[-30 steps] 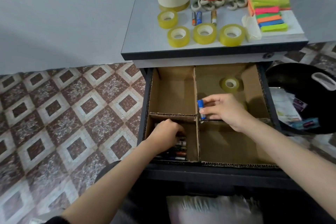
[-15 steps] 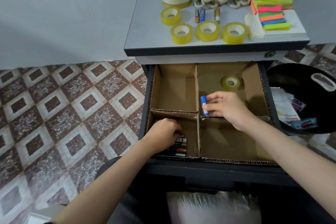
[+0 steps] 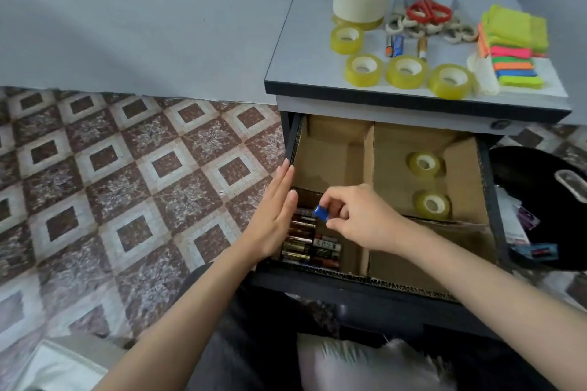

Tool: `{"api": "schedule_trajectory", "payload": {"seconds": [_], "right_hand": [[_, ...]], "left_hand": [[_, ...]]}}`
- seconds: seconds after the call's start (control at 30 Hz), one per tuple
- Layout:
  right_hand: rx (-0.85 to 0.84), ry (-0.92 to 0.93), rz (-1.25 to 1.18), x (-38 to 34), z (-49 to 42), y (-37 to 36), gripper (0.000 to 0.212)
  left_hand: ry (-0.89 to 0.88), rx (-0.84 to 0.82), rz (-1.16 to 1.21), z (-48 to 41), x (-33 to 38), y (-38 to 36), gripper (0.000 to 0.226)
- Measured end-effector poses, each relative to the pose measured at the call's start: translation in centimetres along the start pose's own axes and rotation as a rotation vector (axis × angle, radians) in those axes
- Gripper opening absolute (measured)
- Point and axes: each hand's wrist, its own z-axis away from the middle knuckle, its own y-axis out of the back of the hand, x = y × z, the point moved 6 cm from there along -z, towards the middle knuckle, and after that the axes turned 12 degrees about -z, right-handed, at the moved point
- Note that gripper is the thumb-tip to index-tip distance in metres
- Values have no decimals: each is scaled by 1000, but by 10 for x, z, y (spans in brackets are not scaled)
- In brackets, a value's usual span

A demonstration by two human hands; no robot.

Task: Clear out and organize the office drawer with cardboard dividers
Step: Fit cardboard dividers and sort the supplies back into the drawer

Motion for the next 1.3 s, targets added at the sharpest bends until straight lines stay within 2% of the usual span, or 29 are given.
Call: {"api": "schedule_trajectory", "payload": {"seconds": [0.17,0.3,0.43,0.53,0.73,0.9,1.0,1.1,1.2,1.3], "right_hand": [[-95,-115,347,22,-18,-32,26],[-80,-195,475,26,-29,-36,28],[-87,-190,571,33,-30,-43,26],[-84,-129,626,34,-31,-45,28],[-106,-125,603,35,-32,-50,27],[-110,-160,563,34,-29,-46,24],[-122,-157,556,32,-27,-45,34],[-102,-162,546,30,-26,-43,27],[-65,-105,490,25,-19,-37,17],[16,11,381,20,-9,-22,23]], "left_hand": [[42,-123,62,-2,-1,-2,70],[12,-135,61,-5,-4,-2,97],[-8,-141,39,-4,-2,-3,93],[16,-156,35,-3,-2,-3,76],[9,-156,22,-4,-3,-4,63],[-1,-151,26,-4,-3,-4,70],[-3,-151,16,-4,-4,-5,66],[-10,-144,-6,-4,-3,-5,71],[-10,-127,-49,-3,-1,-5,73],[-8,-119,-97,-2,-1,-3,68]]}}
